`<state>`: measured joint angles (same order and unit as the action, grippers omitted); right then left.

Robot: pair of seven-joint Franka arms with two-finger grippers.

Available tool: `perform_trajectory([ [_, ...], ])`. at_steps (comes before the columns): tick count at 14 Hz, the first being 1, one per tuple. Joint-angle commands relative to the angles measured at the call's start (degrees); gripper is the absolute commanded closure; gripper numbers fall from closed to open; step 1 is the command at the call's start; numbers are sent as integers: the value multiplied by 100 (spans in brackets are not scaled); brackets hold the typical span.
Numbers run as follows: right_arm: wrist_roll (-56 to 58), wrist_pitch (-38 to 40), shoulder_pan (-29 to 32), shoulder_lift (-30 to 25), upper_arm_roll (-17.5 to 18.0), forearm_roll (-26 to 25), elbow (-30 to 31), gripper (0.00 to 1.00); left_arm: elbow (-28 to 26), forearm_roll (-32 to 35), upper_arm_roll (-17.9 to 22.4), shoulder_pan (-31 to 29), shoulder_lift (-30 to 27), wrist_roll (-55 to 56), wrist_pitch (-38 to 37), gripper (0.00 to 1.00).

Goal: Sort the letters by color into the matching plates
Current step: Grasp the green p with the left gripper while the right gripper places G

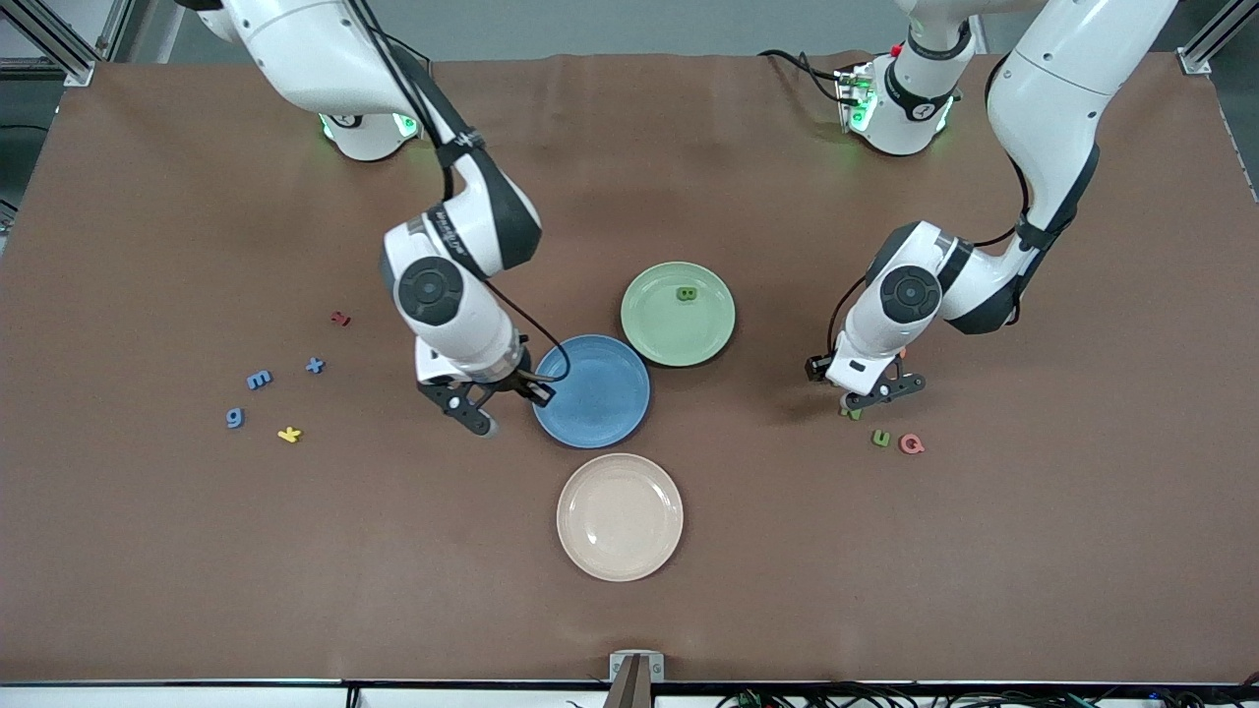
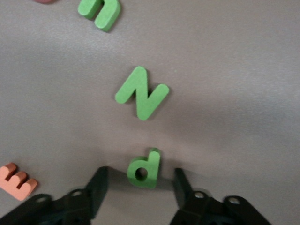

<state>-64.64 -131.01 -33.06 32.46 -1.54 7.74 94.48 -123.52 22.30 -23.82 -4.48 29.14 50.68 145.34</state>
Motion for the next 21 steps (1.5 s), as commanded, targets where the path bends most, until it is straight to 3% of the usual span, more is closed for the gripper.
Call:
perform_trajectory([
  [1,-566,14,-270,505,-66,-9,-622,100,-94,108,0,-26,-22,30,56,57],
  [4,-988,-56,-455,839,-74,-44,-1000,100,-58,108,0,-17,13,30,117,80],
  [7,-1226,-197,-569,1051,-83,-62,-1151,100,-50,108,0,-26,22,21,144,89],
  [11,-1315,-486,-710,1253,-92,-62,-1159,100,-41,108,-18,-17,-83,74,117,90],
  [19,-1376,-601,-877,1666,-101,-53,-1431,99,442,11,-1519,-26,-260,1356,-1112,90],
  [21,-1446,-601,-904,1754,-101,-53,-1546,93,609,11,-1704,149,-146,1777,-1157,90],
])
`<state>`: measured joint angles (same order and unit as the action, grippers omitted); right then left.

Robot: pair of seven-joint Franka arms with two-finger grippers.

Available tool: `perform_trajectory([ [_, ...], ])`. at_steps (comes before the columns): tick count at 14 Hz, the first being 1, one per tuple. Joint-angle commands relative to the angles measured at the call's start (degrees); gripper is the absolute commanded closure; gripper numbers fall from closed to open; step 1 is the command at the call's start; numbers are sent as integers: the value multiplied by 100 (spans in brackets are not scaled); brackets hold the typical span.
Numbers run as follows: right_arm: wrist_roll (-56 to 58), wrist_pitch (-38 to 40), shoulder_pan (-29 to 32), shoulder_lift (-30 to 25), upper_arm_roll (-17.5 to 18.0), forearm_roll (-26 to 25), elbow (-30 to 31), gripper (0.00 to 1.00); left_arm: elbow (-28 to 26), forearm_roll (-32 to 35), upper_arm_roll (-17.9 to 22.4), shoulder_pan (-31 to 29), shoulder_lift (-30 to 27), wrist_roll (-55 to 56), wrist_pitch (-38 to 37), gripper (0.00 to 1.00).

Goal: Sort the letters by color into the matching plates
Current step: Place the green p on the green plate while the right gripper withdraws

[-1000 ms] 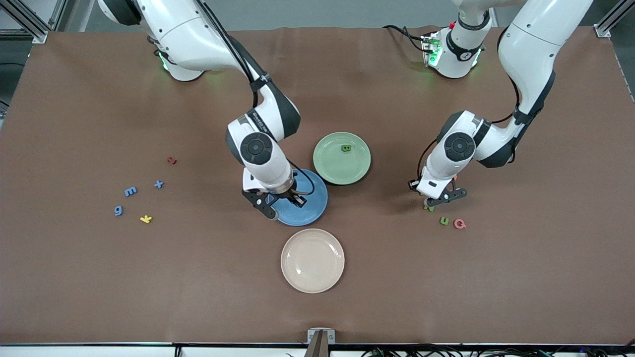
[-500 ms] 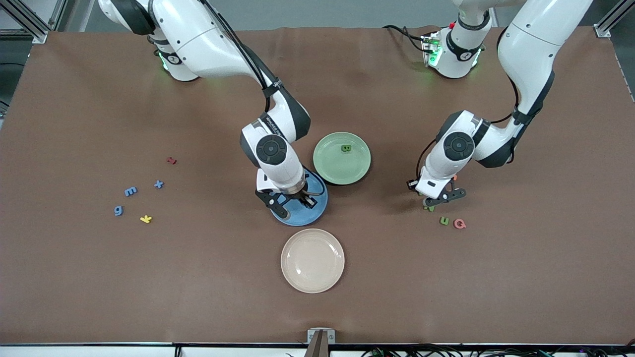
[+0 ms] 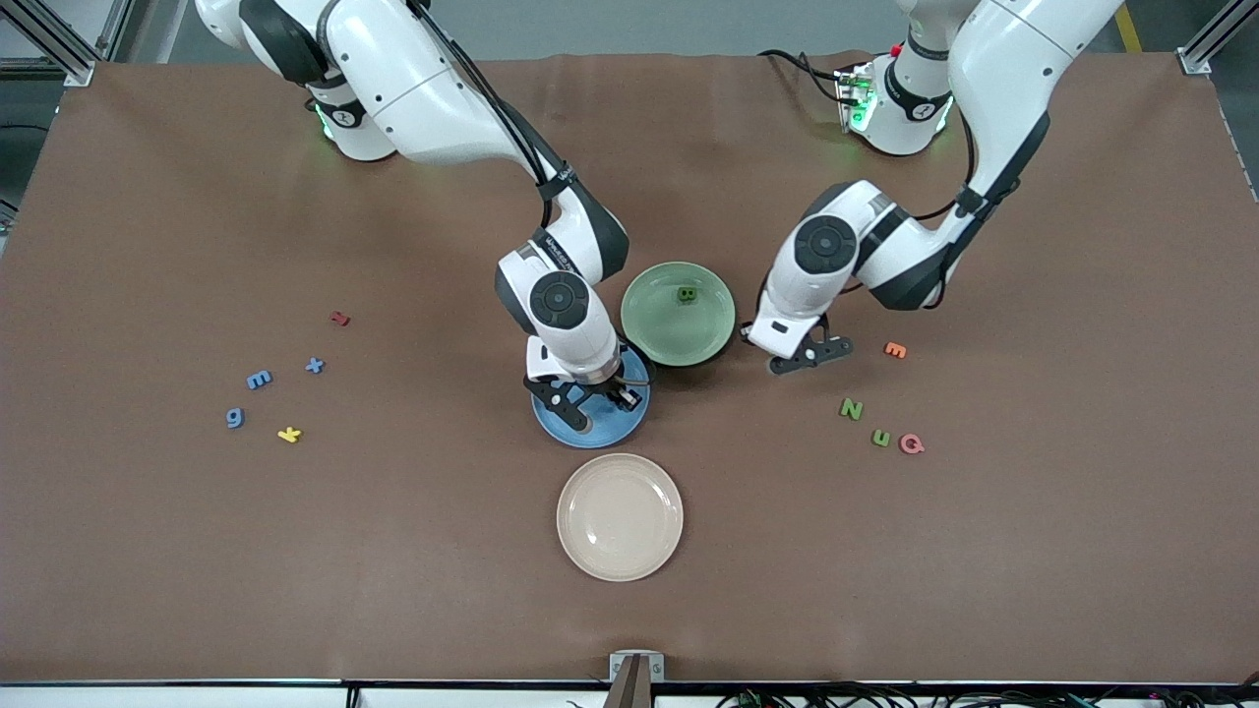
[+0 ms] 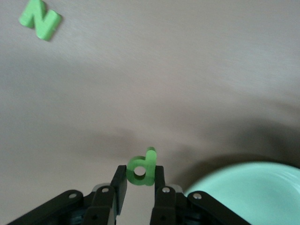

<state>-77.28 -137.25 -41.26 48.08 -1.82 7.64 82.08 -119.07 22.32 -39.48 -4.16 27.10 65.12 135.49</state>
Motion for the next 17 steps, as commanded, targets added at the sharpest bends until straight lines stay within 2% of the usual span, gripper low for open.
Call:
perform_trajectory([
  [1,-173,23,-84,211,-73,-52,-324,93,226,9,-157,265,102,508,-172,90],
  [3,-164,23,-83,211,-73,-43,-324,83,306,9,-157,547,225,755,-164,89],
  [5,-155,32,-75,202,-90,-69,-324,0,315,18,-148,767,313,844,-164,88],
  [12,-41,93,22,132,-90,-332,-324,0,245,88,-130,988,568,870,-155,80],
  [14,265,155,153,27,-82,-342,-306,0,236,106,-130,988,603,862,-155,74],
  [16,538,574,206,-157,-99,-359,-280,0,236,106,-130,962,595,853,-155,32],
  [17,826,812,285,-271,-99,-368,-271,0,227,115,-130,927,568,853,-163,18],
])
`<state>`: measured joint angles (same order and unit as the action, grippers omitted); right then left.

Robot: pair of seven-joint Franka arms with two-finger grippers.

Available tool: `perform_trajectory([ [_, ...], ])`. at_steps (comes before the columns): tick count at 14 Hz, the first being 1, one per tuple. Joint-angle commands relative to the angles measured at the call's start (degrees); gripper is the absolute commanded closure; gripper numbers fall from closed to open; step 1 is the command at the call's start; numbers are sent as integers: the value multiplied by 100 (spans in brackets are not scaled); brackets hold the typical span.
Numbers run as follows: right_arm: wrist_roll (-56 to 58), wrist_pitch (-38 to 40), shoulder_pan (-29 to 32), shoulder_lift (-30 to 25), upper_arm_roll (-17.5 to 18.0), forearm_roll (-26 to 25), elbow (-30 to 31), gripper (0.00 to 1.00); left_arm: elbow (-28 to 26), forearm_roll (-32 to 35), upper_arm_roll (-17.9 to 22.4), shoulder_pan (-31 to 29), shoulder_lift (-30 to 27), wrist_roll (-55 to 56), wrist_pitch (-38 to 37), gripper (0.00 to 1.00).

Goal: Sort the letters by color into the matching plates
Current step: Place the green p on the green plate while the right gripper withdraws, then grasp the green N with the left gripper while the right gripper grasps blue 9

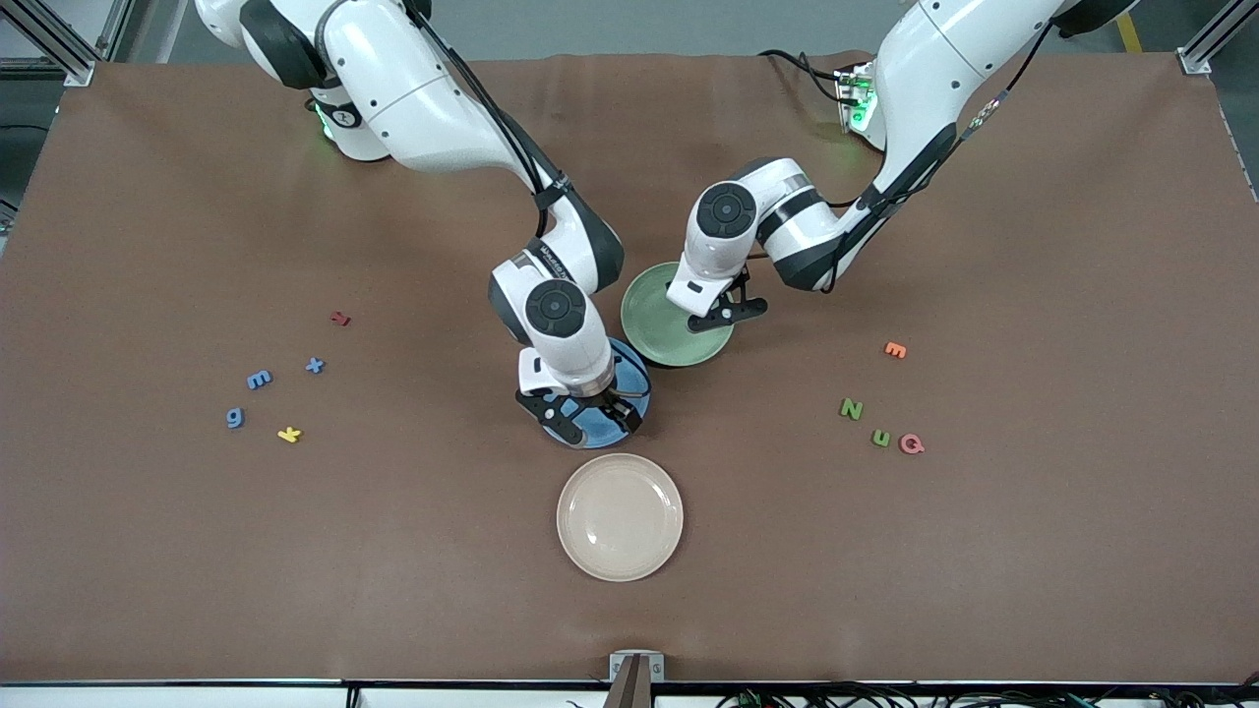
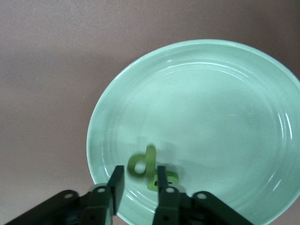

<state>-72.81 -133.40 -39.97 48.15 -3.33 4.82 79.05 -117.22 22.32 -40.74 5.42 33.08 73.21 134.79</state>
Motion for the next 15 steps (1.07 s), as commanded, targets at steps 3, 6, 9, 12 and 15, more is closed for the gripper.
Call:
perform_trajectory([
  [3,1135,1078,410,-805,8,-87,268,0,24,114,-4,-189,-126,-26,-102,13],
  [6,2083,1114,867,-1587,17,-78,1119,0,-99,114,-13,-593,-249,-411,-129,13],
  [9,3006,1079,1341,-2290,8,-87,1998,0,-143,167,-13,-1033,-293,-1000,-129,13],
  [12,3999,965,1929,-2853,0,-87,2702,0,-108,447,-21,-1533,-285,-1528,-120,13],
  [15,5255,729,2711,-3180,-1,-96,3220,0,-64,939,-21,-1964,-232,-2019,-59,13],
])
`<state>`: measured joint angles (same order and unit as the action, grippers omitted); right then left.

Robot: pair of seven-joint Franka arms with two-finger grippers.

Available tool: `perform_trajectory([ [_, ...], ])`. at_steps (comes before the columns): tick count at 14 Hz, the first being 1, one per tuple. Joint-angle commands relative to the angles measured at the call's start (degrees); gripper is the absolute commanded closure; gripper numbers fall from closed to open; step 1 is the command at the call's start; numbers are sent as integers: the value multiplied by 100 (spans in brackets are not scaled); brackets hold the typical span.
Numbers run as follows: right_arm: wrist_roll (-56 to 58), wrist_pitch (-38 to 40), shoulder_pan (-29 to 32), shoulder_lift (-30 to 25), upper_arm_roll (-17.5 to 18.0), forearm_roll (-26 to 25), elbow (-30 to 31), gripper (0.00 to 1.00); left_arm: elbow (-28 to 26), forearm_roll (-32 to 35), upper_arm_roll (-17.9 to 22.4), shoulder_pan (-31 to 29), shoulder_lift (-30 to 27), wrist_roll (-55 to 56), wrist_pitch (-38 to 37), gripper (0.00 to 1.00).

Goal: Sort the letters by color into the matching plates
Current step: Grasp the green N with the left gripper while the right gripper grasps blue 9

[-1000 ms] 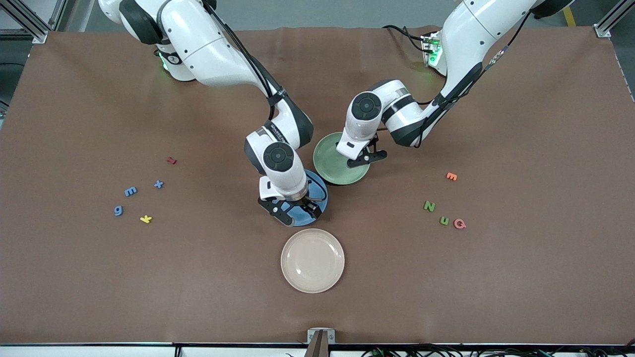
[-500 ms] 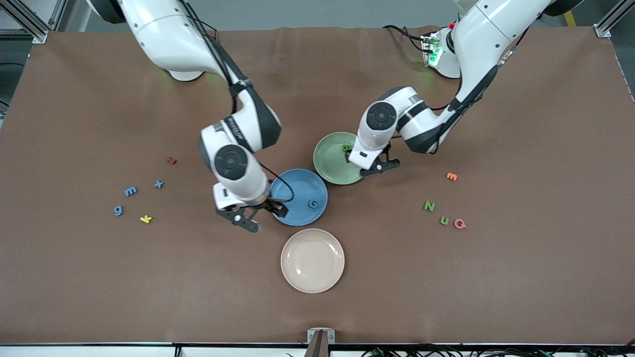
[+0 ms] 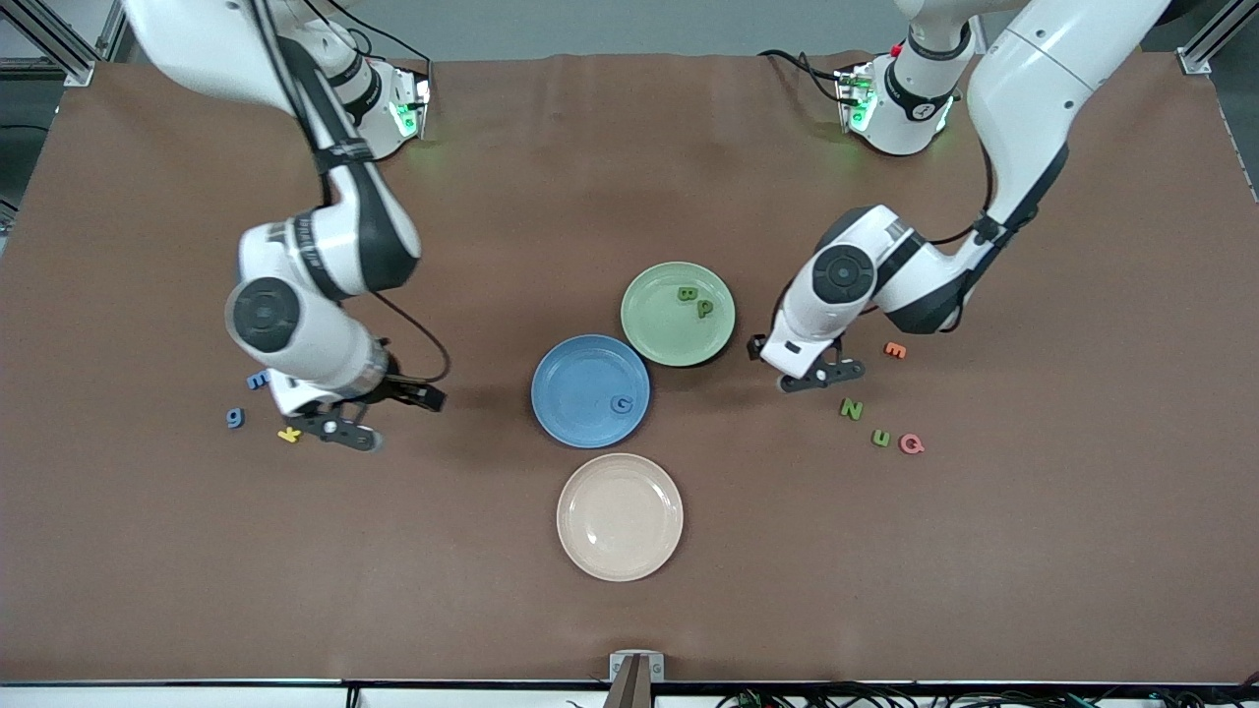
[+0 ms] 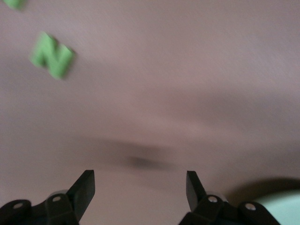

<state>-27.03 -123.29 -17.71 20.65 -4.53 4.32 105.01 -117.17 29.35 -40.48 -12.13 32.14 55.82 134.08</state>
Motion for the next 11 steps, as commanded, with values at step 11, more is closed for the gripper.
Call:
perform_trajectory([
  [11,4249,-2558,2659,597,137,-28,1303,2,378,906,-12,-1099,494,-3085,715,14],
])
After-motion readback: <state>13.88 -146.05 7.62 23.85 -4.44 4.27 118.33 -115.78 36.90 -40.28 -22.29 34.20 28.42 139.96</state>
